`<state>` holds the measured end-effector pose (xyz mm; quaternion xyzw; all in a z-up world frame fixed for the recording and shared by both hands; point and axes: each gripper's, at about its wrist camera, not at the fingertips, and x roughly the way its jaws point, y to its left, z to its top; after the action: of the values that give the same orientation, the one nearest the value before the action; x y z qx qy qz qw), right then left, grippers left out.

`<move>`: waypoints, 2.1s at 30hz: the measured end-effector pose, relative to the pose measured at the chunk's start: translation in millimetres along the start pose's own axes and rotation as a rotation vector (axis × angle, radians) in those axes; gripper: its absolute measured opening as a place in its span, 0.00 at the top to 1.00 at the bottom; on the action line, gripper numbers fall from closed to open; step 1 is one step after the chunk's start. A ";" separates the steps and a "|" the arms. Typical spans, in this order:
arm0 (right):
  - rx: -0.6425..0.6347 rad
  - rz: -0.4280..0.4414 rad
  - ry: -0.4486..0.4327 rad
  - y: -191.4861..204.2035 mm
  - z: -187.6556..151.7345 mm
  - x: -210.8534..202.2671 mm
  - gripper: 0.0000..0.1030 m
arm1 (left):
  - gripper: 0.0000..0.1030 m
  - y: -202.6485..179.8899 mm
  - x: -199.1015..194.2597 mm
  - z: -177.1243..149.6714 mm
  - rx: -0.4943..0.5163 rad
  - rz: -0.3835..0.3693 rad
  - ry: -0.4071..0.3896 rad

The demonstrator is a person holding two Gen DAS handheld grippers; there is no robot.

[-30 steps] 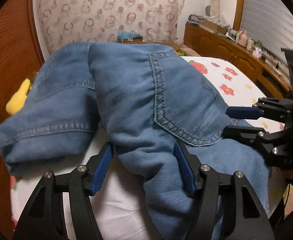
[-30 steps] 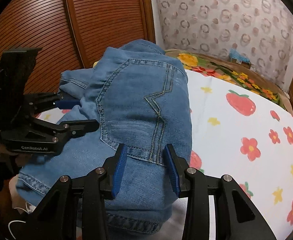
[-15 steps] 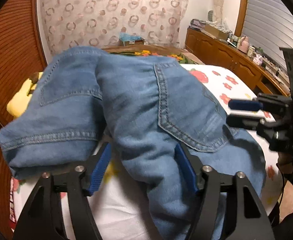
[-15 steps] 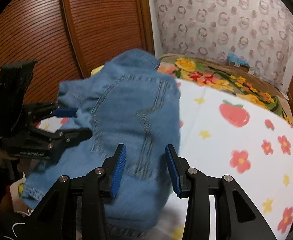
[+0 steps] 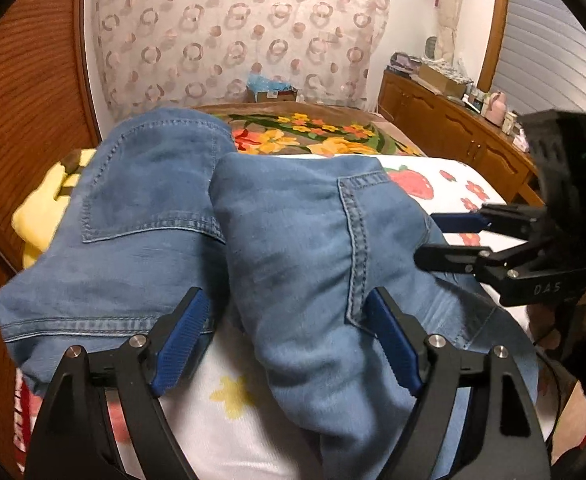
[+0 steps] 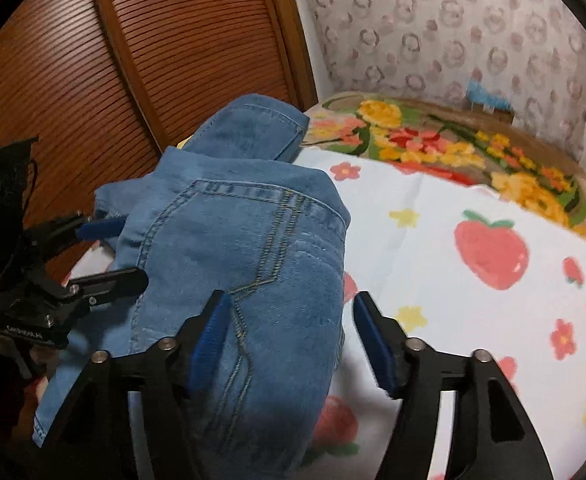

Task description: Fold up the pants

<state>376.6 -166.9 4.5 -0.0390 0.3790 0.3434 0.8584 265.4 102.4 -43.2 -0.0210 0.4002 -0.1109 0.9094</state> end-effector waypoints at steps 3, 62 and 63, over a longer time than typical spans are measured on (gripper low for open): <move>0.056 0.079 0.023 -16.2 4.1 15.9 0.30 | 0.33 6.1 13.3 0.4 -0.041 -0.072 0.020; 0.002 -0.046 -0.181 91.4 152.2 68.2 0.47 | 0.34 127.9 -49.5 105.4 -0.039 0.170 -0.184; -0.004 -0.056 -0.198 99.7 145.1 57.5 0.47 | 0.34 122.8 -55.6 105.0 -0.037 0.170 -0.194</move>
<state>432.8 -11.3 87.8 -0.0170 0.2905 0.3223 0.9008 328.6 229.0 52.7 -0.0142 0.3126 -0.0236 0.9495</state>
